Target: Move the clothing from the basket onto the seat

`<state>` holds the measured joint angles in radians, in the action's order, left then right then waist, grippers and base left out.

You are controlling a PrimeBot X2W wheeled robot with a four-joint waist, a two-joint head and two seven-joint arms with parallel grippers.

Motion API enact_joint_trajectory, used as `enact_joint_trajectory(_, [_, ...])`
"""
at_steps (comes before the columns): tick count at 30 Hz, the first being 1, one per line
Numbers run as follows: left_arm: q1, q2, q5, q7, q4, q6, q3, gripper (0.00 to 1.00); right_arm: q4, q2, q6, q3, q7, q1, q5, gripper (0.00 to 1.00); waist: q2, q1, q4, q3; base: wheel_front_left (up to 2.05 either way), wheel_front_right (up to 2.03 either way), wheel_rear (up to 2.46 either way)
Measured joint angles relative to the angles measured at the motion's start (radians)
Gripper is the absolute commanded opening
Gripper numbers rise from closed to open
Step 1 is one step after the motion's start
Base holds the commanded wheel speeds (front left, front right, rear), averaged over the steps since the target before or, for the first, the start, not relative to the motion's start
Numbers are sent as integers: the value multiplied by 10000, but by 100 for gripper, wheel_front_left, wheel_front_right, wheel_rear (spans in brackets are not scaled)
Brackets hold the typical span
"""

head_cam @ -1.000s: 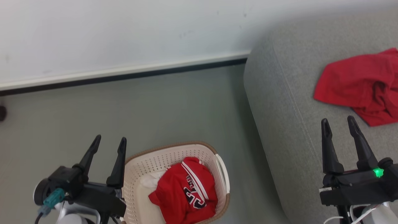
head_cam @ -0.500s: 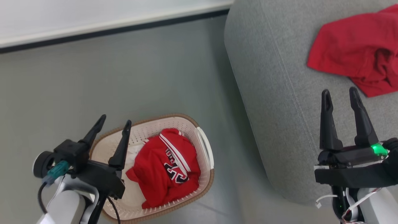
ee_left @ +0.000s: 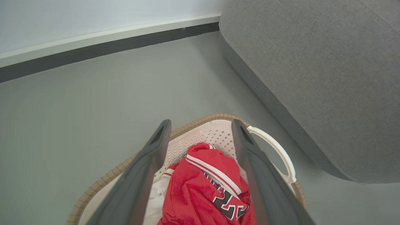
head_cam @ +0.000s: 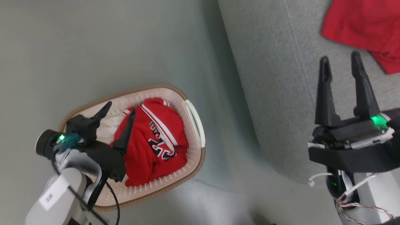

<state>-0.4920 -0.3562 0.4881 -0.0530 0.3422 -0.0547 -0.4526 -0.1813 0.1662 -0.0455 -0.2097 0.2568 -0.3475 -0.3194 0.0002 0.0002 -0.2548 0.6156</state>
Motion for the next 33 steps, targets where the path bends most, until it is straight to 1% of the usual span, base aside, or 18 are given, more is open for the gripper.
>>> enact_joint_trajectory(1, [-109, 10, -52, 82, 128, -65, -50, 100, 0, -44, 17, -67, 0, -115, 52, 100, 0, 0, -28, 139, 0, 0, 0])
enact_joint_trajectory(8, [-688, 77, -176, 527, 1103, -161, -318, 100, -6, -370, 31, -272, 0, -868, 169, 100, 0, 0, -233, 1005, 0, 0, 0])
enact_joint_trajectory(11, [-837, 2, -234, 725, 1569, -173, -384, 100, -46, -502, 107, -422, 0, -1127, 232, 100, 1, 0, -344, 1318, 0, 0, 0])
enact_joint_trajectory(14, [-967, -69, -247, 894, 1992, -174, -414, 100, -144, -585, 107, -499, 0, -1318, 314, 100, 1, 0, -484, 1598, 0, 0, 0])
enact_joint_trajectory(16, [-1096, -73, -249, 1005, 2213, -251, -418, 100, -194, -637, 107, -529, 0, -1391, 341, 100, 0, -1, -592, 1772, 0, 0, 0])
enact_joint_trajectory(31, [-1847, -282, -550, 1486, 3605, -263, -522, 100, -240, -972, 109, -832, 0, -1657, 460, 100, -1, -1, -1468, 2858, 0, 0, 0])
enact_joint_trajectory(33, [-1867, -291, -583, 1499, 3779, -345, -558, 100, -198, -1003, 109, -867, 0, -1744, 460, 100, -1, -2, -1581, 2940, 0, 0, 0])
